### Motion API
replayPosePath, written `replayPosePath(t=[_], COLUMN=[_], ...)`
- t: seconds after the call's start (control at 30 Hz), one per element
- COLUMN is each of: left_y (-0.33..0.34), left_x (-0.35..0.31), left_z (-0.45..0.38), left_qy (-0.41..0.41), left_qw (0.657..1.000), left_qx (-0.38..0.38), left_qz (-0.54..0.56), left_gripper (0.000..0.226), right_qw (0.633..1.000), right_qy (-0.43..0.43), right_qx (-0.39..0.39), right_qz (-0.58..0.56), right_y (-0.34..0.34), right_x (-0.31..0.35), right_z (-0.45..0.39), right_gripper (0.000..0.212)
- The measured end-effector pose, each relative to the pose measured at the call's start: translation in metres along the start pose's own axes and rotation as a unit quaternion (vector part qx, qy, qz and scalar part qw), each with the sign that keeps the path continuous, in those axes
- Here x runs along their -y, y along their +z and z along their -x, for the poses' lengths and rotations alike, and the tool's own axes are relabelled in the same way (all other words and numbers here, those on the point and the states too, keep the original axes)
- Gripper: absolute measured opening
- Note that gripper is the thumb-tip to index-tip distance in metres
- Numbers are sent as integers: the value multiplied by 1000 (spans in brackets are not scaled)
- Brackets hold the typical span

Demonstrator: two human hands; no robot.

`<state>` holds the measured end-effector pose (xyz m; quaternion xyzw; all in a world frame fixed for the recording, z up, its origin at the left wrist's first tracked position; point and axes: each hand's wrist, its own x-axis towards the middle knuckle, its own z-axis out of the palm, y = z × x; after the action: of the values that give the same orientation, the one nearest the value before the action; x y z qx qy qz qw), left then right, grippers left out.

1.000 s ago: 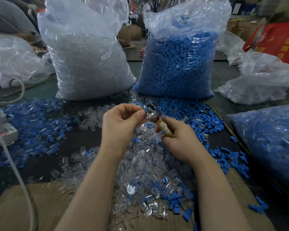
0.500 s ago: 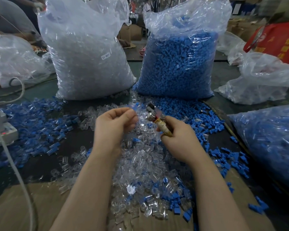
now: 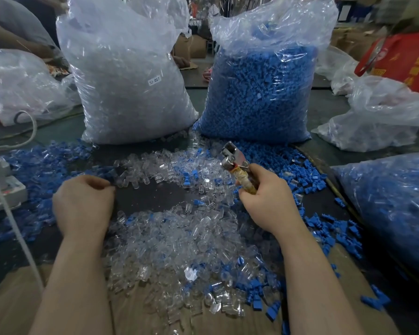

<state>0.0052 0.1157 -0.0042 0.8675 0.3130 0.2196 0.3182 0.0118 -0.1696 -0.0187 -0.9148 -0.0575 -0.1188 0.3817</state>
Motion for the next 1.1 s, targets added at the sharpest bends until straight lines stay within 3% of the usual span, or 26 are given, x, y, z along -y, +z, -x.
replayPosePath(t=[0.2,0.37,0.47,0.6,0.73,0.83,0.9,0.97,1.1], left_y=[2,3,6,9,7,10,14,20,35], left_x=[8,4,-5,-4,-5,-16,-28,-42,-60], left_z=[-2,-1,2,3,2,7,15,27,50], left_qy=[-13,5,32,27,32,70,118,154,215], left_qw=[992,983,988,981,978,984,978,960,922], left_qx=[15,33,55,116,104,121,159,232,321], left_qz=[-121,-180,-142,-151,-178,-113,-57,-15,-19], left_gripper=[19,25,16,20,26,18,6,12,12], right_qw=[997,984,977,974,966,964,964,963,962], right_qy=[39,114,137,148,173,177,170,161,147], right_qx=[-30,-76,-52,-3,-6,-16,-15,-4,1], right_qz=[53,117,157,171,193,198,203,218,229], right_y=[0,-4,-6,-1,0,0,2,3,4], right_x=[-2,-7,-8,-6,-5,-5,-4,-3,-2], right_z=[-3,-2,-1,0,0,1,1,1,-1], right_gripper=[8,18,18,16,13,14,13,13,15])
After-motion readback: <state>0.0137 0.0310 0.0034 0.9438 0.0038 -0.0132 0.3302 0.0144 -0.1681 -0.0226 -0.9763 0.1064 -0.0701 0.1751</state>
